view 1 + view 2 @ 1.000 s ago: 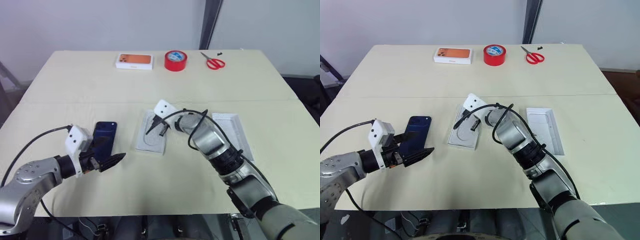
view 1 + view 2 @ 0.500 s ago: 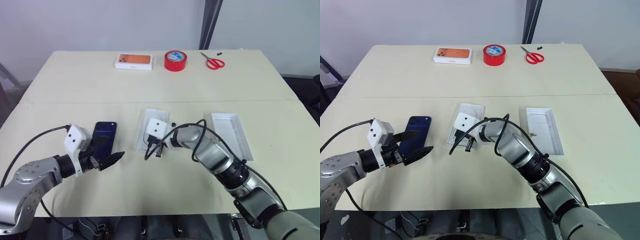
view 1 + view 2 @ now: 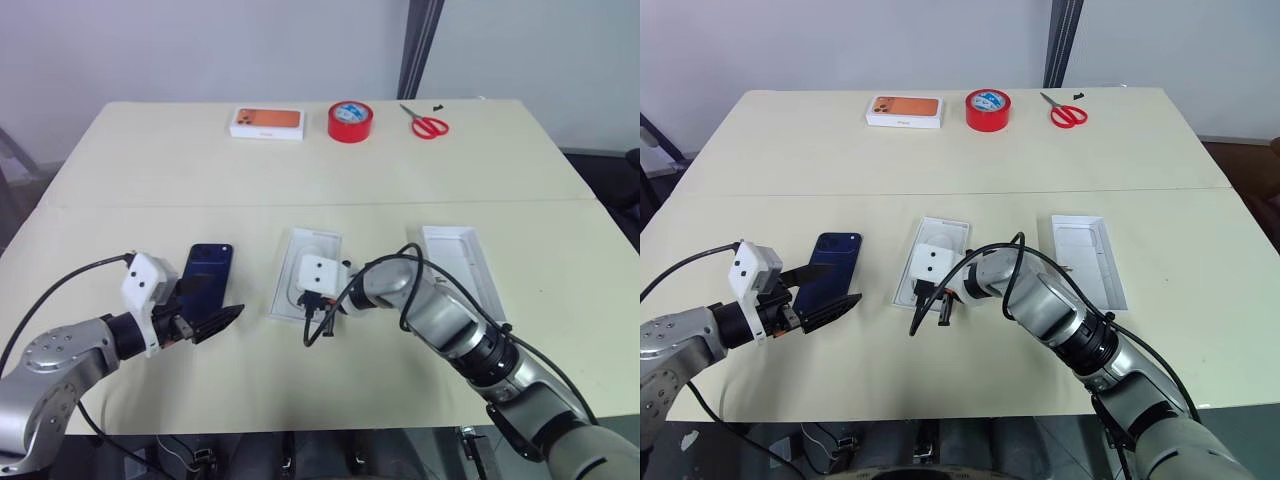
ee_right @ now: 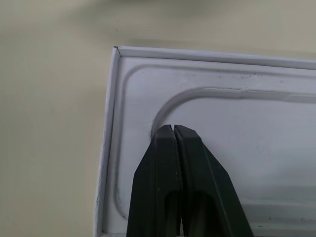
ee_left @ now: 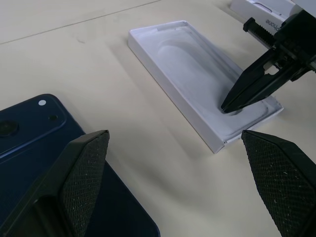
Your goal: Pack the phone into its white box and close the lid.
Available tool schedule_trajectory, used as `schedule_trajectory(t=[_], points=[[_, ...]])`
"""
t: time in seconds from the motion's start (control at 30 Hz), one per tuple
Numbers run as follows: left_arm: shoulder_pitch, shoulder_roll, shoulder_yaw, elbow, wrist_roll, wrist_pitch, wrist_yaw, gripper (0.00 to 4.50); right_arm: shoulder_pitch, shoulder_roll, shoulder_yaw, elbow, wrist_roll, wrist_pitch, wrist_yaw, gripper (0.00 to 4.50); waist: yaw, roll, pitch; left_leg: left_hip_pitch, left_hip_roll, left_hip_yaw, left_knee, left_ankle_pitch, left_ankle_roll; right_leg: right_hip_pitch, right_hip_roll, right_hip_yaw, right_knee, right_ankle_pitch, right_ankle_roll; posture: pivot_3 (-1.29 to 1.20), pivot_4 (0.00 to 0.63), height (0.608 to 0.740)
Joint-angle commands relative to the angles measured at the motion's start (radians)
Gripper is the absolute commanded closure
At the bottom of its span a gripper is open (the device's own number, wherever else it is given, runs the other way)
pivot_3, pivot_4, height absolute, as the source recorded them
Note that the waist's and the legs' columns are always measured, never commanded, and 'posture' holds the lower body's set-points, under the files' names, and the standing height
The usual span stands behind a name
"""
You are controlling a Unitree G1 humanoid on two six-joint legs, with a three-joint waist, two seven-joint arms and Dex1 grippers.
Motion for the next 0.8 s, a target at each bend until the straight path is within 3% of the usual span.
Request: schedule_trajectory(t=[0.03, 0.23, 0.27, 0.37, 0.5, 0.8], points=[[-0.007, 0.001, 0.019, -0.017, -0.004, -0.019, 0.003, 0.00, -0.028, 0.022, -0.062, -0.008, 0.005, -0.024, -0.042, 4.42, 0.000, 0.000, 0.000, 0.000, 0.000, 0.000, 0.000, 0.000, 0.000, 0.000, 0.000, 0.000, 0.000, 0.000, 0.000, 0.00, 0.150, 0.725], [-0.009, 0.002, 0.026, -0.013, -0.003, -0.017, 0.013, 0.00, 0.012, -0.020, -0.219, -0.096, 0.114, -0.068, 0.000, 4.42, 0.006, 0.000, 0.000, 0.000, 0.000, 0.000, 0.000, 0.000, 0.000, 0.000, 0.000, 0.000, -0.001, 0.000, 0.000, 0.00, 0.150, 0.725], [-0.009, 0.002, 0.025, -0.012, -0.003, -0.018, 0.013, 0.00, 0.039, -0.047, -0.236, -0.123, 0.151, -0.072, 0.039, 4.20, 0.008, 0.000, 0.000, 0.000, 0.000, 0.000, 0.000, 0.000, 0.001, 0.001, 0.000, 0.000, -0.001, 0.000, 0.000, 0.00, 0.150, 0.725], [-0.010, 0.007, 0.016, -0.011, 0.001, -0.023, 0.004, 0.00, 0.125, -0.144, -0.233, -0.213, 0.206, -0.126, 0.135, 3.10, 0.011, 0.000, 0.000, 0.000, 0.000, 0.000, 0.000, -0.001, 0.002, 0.002, 0.000, 0.000, -0.003, 0.000, 0.000, 0.00, 0.150, 0.725], [0.000, 0.021, -0.001, -0.025, 0.014, -0.040, -0.028, 0.00, 0.188, -0.190, -0.202, -0.268, 0.221, -0.137, 0.146, 1.02, 0.001, 0.000, 0.000, 0.001, 0.000, 0.000, 0.000, -0.001, 0.002, 0.002, -0.001, 0.000, -0.003, 0.000, 0.000, 0.00, 0.150, 0.725], [0.076, 0.054, 0.000, -0.059, 0.049, -0.084, -0.091, 0.00, 0.165, -0.113, -0.075, -0.197, 0.139, -0.110, 0.036, 1.02, 0.003, 0.000, 0.000, 0.001, 0.000, 0.000, 0.000, -0.001, 0.002, 0.003, -0.001, 0.000, -0.003, 0.000, -0.001, 0.00, 0.150, 0.725]])
